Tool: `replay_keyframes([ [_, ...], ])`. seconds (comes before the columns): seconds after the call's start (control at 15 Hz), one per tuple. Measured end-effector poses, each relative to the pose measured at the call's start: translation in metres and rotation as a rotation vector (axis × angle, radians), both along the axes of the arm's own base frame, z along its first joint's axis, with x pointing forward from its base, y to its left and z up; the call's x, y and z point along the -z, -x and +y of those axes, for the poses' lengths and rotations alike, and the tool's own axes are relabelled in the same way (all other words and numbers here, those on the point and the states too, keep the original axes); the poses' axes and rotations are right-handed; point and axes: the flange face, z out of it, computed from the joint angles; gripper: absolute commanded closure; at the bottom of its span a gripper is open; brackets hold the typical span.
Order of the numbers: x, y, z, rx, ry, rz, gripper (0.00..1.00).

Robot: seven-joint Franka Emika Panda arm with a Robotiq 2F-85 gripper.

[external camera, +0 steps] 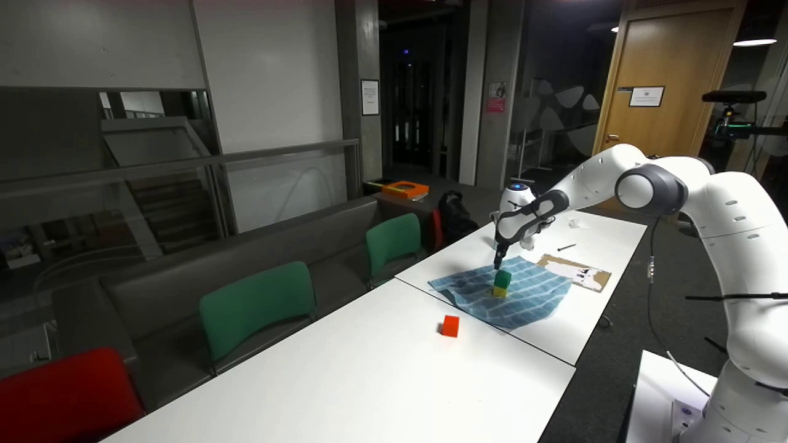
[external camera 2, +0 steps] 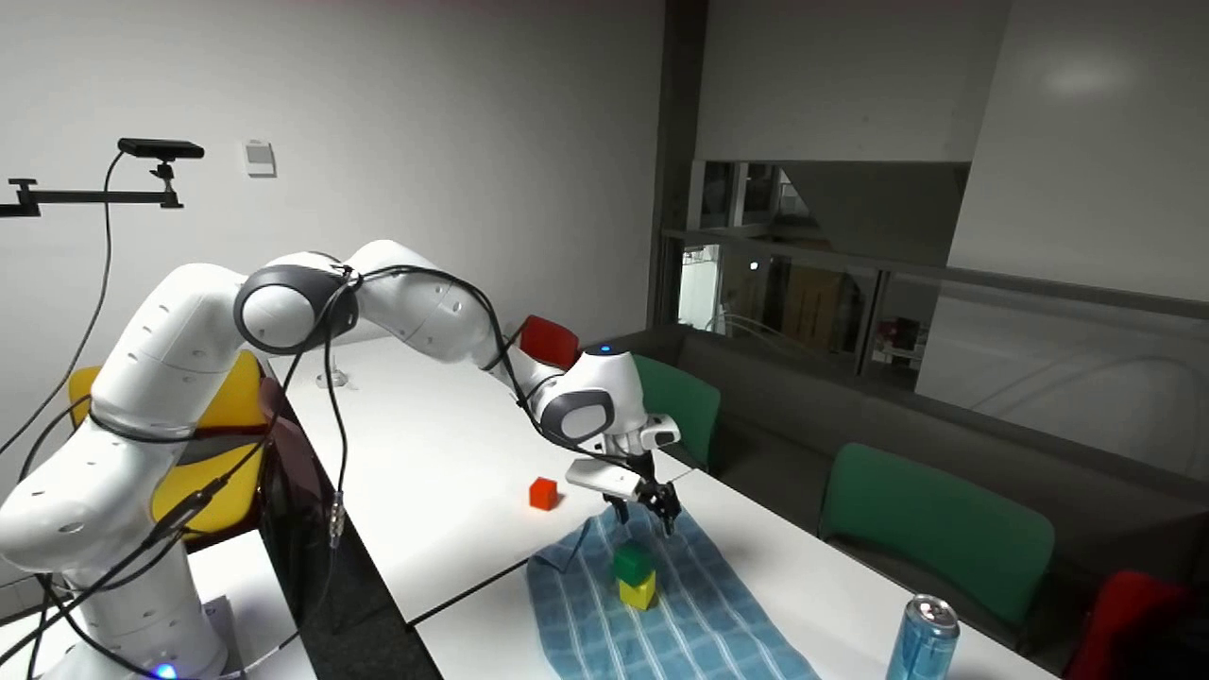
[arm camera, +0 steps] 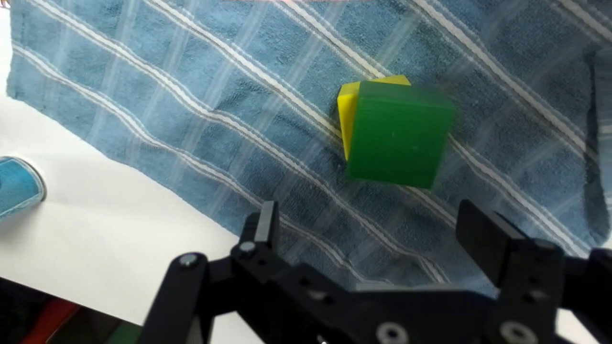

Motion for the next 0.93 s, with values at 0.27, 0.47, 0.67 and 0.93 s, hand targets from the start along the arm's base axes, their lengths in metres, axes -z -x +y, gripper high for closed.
replay_keyframes([
  [0.27,-0.019,0.006,0.044,0.041,-0.024,-0.016,0.0],
  [0.47,-0.017,0.001,0.087,0.04,-0.043,0.019,0.0],
  [0.67,-0.013,-0.004,0.117,0.034,-0.057,0.05,0.0],
  [0.93,-0.01,0.001,0.108,0.073,-0.09,0.048,0.0],
])
